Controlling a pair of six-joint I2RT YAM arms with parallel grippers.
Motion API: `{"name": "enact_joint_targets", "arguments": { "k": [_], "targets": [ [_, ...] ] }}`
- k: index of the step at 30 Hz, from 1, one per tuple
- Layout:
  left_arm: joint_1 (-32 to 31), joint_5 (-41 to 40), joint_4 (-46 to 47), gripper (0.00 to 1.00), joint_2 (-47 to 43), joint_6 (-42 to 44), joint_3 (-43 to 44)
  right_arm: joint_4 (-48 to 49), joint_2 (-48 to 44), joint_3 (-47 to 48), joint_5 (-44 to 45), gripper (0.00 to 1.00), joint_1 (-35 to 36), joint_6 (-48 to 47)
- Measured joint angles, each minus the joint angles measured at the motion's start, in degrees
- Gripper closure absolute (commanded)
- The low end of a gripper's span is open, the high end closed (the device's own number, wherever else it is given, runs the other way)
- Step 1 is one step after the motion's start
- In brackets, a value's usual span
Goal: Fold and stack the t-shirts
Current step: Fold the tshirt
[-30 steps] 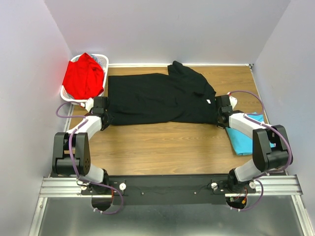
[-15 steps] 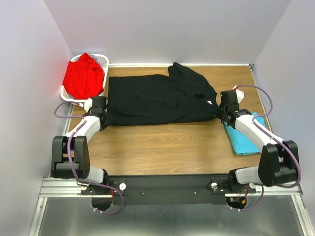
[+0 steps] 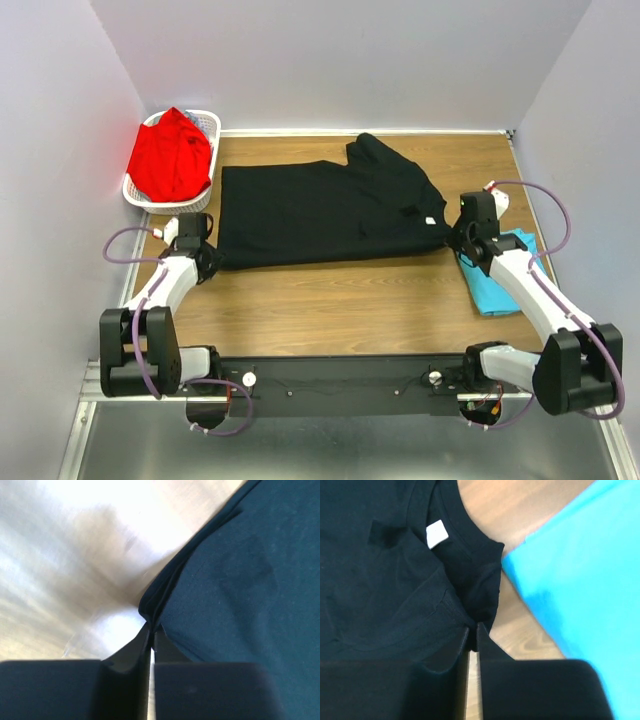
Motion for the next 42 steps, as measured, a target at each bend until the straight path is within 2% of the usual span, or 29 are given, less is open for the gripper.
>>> {"name": "enact_joint_targets", "arguments": {
  "k": [1,4,5,10,15,20,27,31,42],
  "targets": [
    [0.1,0.5,-0.2,0.68,-0.9,-0.2,-1.2,-0.3,-1.0,-0.8,-0.4,0.60,-0.1,0.2],
    [0.5,1.4,-1.4,0.57,-3.1,-0.6,-3.3,-0.9,-3.0,-2.9,-1.4,0.45,-0.4,1.0],
    [0.6,1.6,-1.9,0.55,-4.1,-0.7,-3.6,-1.5,-3.8,-3.6,-1.9,0.44,-0.6,1.1],
    [0.6,0.9,-4.9,0.58,-10.1,-0.2,-1.7,-2.5,-4.8,-3.5,-4.8,0.44,-0.7,0.6],
    [0.4,0.0,-3.5,0.61,-11.6,2.3,2.6,-1.1,0.9,0.7,-8.6,0.44,-0.2,-1.1],
    [-1.0,-0.3,-0.6,0.68,-6.3,4.6,5.9,2.6,8.7,4.4,-9.9,0.44,1.0,-2.7],
    [-4.2,0.0,1.5,0.72,3.5,6.3,7.5,9.1,20.1,10.6,-10.2,0.44,1.6,-6.4],
    [-5.6,-0.2,1.6,0.72,4.8,5.8,7.4,13.2,25.5,13.5,-10.5,0.44,1.7,-8.7],
    [-5.7,-1.8,2.4,0.72,8.3,3.5,3.0,20.5,33.3,14.8,-13.0,0.48,1.7,-12.4]
  ]
}}
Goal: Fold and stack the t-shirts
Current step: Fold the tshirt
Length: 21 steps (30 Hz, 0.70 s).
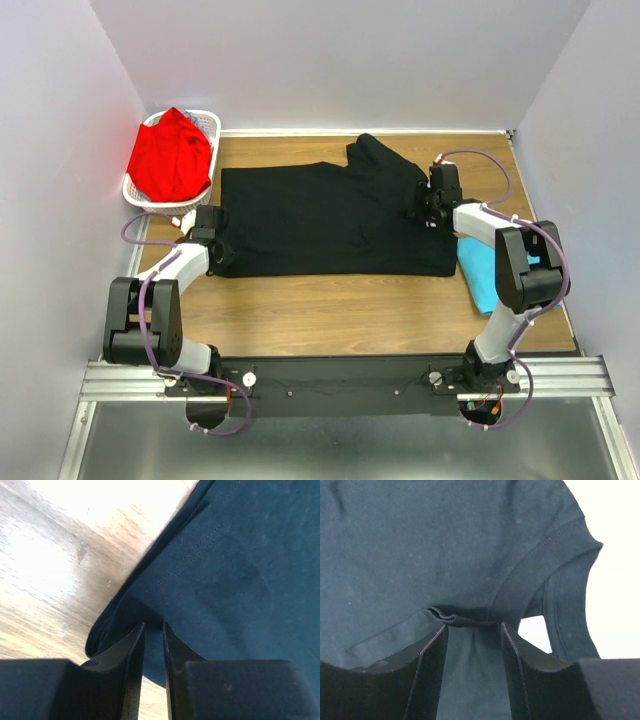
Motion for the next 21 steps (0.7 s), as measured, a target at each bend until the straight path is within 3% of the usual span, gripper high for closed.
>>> {"name": "enact_joint_targets", "arguments": {
  "k": [4,13,21],
  "targets": [
    [0.0,0.0,1.3,0.72,0.4,-0.3,-0.2,1.4,1.7,0.9,-0.4,0.54,0.0,-0.5],
    [0.0,-0.1,4.0,0.72,1.4,-0.6,-0.2,3.3,3.1,2.0,-1.1,0.81,0.0,-0.5],
    [0.0,-0.1,4.9,0.72,0.8,-1.0,-1.1,3.4,0.6,1.4,-1.3,0.89,0.0,-0.2]
  ]
}}
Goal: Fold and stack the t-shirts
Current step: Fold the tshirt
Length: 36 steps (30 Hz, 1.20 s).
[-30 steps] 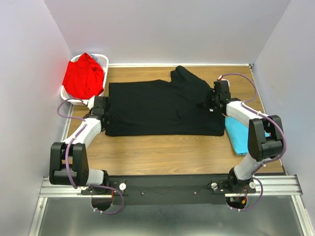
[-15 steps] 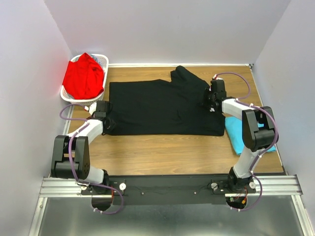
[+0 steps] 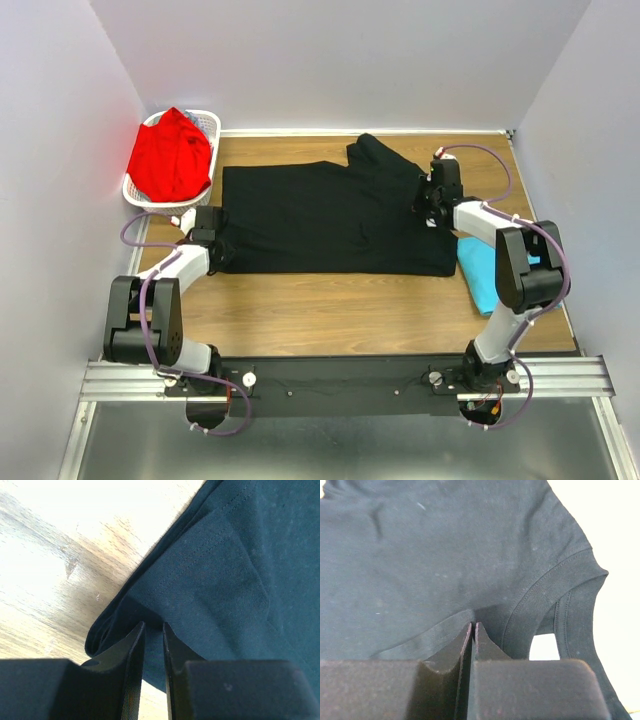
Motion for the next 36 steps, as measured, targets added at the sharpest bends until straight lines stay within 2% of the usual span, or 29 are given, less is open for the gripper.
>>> {"name": "enact_joint_targets", "arguments": {
  "k": [11,30,34,35,36],
  "targets": [
    [0.0,0.1,0.1,0.72,-2.8,-1.4,-2.6,0.1,-8.2,-1.4,0.9,0.91,0.0,0.3],
    [0.0,0.9,-3.1,0.72,-6.5,-2.6,-4.6,0.0,-8.9,-3.3,6.6,0.91,0.0,1.1],
    [0.0,1.0,-3.8,0.72,-6.8,-2.6,-4.7,0.0,-8.9,-3.3,7.4,0.74,0.0,1.4],
    [0.0,1.1,-4.0,0.72,-6.9,-2.5,-4.7,0.0,-8.9,-3.3,7.4,0.62,0.0,1.5],
    [0.0,1.2,-4.2,0.71,-7.0,-2.4,-4.7,0.0,-8.9,-3.3,7.3,0.55,0.0,1.6]
  ]
}}
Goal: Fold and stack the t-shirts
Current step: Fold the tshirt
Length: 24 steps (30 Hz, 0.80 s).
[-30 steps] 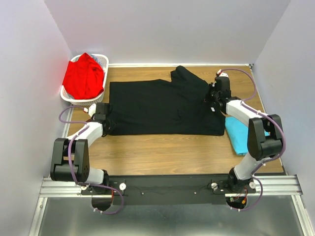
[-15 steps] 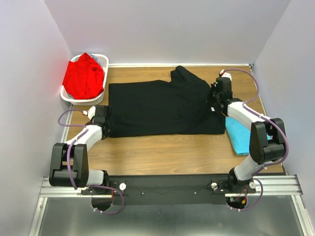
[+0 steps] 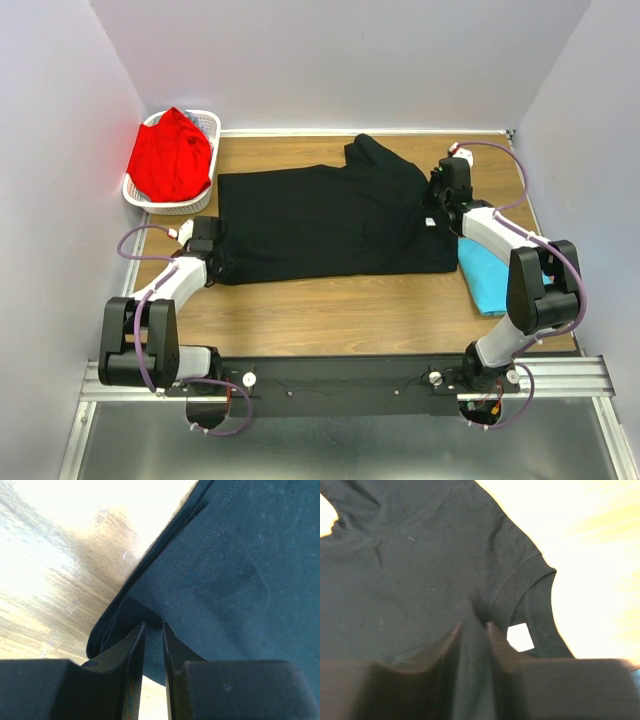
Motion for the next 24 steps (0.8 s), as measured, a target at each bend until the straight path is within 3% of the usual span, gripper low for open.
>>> {"name": "enact_joint_targets", "arguments": {
  "k": [2,5,9,15,20,24],
  "targets": [
    [0.0,0.2,-0.9,0.71,-0.1,0.8,0.3,-0.1,0.0,0.0,-0.4,0.46,0.0,-0.1],
    [0.0,0.3,-2.8,0.70,-0.1,2.6,1.7,-0.9,0.0,0.0,-1.5,0.46,0.2,-0.4],
    [0.0,0.8,-3.5,0.67,-0.8,5.2,3.8,-2.1,-0.2,0.3,-1.9,0.46,2.9,-0.5],
    [0.0,2.9,-2.4,0.67,-2.4,8.6,5.6,-5.2,0.2,2.8,-1.4,0.53,14.3,-0.2],
    [-0.2,4.7,-1.6,0.67,-2.4,10.1,5.5,-7.3,5.3,6.8,0.5,0.54,22.2,1.7],
    [-0.4,4.9,-1.0,0.67,-2.4,10.3,4.7,-10.4,9.8,8.7,3.0,0.55,24.1,3.4]
  ]
}}
